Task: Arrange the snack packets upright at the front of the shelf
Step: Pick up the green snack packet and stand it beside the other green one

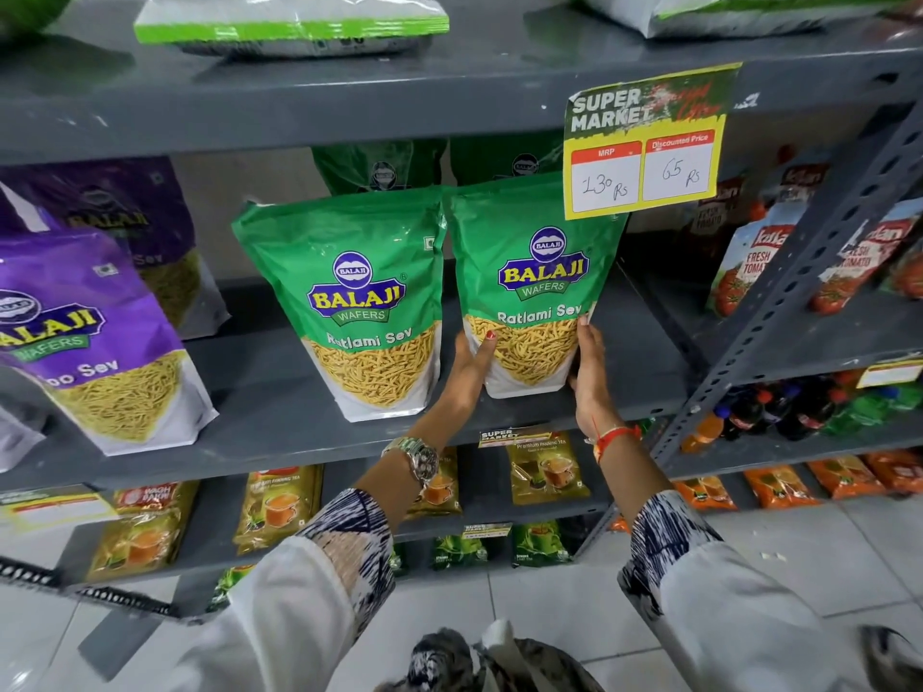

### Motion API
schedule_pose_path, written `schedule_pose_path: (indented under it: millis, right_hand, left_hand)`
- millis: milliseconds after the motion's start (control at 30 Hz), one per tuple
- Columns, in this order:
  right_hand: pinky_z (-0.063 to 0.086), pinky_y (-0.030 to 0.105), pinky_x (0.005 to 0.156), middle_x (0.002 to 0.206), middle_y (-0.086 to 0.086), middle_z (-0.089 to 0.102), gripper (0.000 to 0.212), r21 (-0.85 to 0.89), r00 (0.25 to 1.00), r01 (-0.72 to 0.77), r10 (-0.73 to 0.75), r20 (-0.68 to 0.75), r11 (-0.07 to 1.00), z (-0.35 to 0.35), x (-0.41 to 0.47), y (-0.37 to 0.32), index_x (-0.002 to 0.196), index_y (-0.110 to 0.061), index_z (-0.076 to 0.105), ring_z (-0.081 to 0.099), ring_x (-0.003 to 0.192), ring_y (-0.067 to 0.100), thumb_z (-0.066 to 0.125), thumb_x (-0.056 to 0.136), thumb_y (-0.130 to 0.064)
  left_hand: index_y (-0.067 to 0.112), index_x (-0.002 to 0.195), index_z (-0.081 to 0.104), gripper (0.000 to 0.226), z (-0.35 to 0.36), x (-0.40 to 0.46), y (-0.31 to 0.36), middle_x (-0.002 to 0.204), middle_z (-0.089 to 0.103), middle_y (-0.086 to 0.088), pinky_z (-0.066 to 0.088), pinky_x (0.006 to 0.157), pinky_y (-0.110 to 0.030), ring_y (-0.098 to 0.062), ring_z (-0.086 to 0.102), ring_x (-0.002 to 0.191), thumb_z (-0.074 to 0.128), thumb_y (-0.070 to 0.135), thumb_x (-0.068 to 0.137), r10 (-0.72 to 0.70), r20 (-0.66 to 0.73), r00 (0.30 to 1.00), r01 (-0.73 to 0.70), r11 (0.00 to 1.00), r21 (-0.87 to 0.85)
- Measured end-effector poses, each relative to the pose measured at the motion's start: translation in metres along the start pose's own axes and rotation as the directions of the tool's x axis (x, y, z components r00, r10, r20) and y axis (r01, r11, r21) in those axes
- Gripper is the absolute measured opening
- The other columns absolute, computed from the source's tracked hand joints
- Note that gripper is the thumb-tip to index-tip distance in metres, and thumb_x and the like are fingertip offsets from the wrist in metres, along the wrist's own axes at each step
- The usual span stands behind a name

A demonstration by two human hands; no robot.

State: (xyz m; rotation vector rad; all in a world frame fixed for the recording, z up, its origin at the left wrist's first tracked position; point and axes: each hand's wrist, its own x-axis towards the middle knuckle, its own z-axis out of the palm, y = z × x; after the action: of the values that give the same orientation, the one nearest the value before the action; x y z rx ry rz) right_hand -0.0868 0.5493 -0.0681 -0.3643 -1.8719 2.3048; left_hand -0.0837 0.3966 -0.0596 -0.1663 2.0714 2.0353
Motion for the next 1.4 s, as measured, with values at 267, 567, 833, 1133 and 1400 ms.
schedule_pose_path:
  millis: [267, 567, 833, 1133, 1400]
  right_hand:
    - [0.04, 0.018, 0.083, 0.119, 0.001, 0.051, 0.037, 0.048, 0.939, 0.124, -0.102, -0.329, 0.991, 0.001, -0.037, 0.015, 0.123, -0.011, 0.048, 0.052, 0.104, 0.005, 0.055, 0.09, -0.026]
    - [0.044, 0.007, 0.071, 0.103, -0.006, 0.061, 0.019, -0.082, 0.973, 0.227, -0.222, 0.066, 0.971, 0.073, -0.094, 0.042, 0.1, -0.026, 0.057, 0.057, 0.086, -0.008, 0.057, 0.082, -0.03]
    - [0.028, 0.04, 0.114, 0.155, 0.005, 0.025, 0.081, -0.145, 0.968, -0.007, 0.043, 0.248, 0.989, 0.137, -0.09, 0.036, 0.146, -0.022, 0.02, 0.028, 0.14, 0.018, 0.061, 0.08, -0.042]
    - [0.032, 0.039, 0.111, 0.153, 0.008, 0.028, 0.076, -0.131, 0.978, -0.012, 0.039, 0.205, 0.991, 0.138, -0.085, 0.04, 0.146, -0.019, 0.022, 0.031, 0.139, 0.023, 0.062, 0.084, -0.036]
    - [0.032, 0.037, 0.11, 0.153, 0.008, 0.029, 0.079, -0.135, 0.983, -0.02, 0.044, 0.181, 0.991, 0.136, -0.088, 0.038, 0.146, -0.017, 0.021, 0.031, 0.139, 0.023, 0.062, 0.083, -0.038]
  left_hand:
    - [0.019, 0.129, 0.043, 0.038, -0.008, -0.059, -0.026, 0.126, 0.052, 0.001, 0.04, 0.096, -0.025, -0.012, 0.049, 0.115, 0.046, 0.028, 0.092, 0.241, -0.324, 0.915, -0.264, 0.964, -0.03]
    - [0.005, 0.11, 0.045, 0.027, -0.117, -0.068, -0.04, 0.1, 0.044, 0.011, 0.036, 0.078, -0.007, 0.013, 0.045, 0.085, 0.046, 0.018, 0.086, 0.395, -0.789, 0.47, -0.484, 0.863, 0.144]
    - [0.018, 0.137, 0.027, 0.046, -0.155, -0.025, -0.037, 0.141, 0.043, -0.008, 0.042, 0.103, -0.037, -0.016, 0.048, 0.124, 0.036, 0.033, 0.095, 0.231, -0.448, 0.863, -0.342, 0.922, -0.182]
    - [0.02, 0.134, 0.027, 0.042, -0.148, -0.025, -0.037, 0.115, 0.053, 0.012, 0.051, 0.07, -0.009, 0.01, 0.062, 0.092, 0.039, 0.027, 0.094, 0.291, -0.356, 0.888, -0.369, 0.913, -0.175]
    - [0.02, 0.136, 0.026, 0.045, -0.144, -0.027, -0.037, 0.122, 0.051, 0.006, 0.051, 0.072, -0.009, 0.007, 0.058, 0.097, 0.04, 0.027, 0.094, 0.264, -0.391, 0.882, -0.358, 0.914, -0.19]
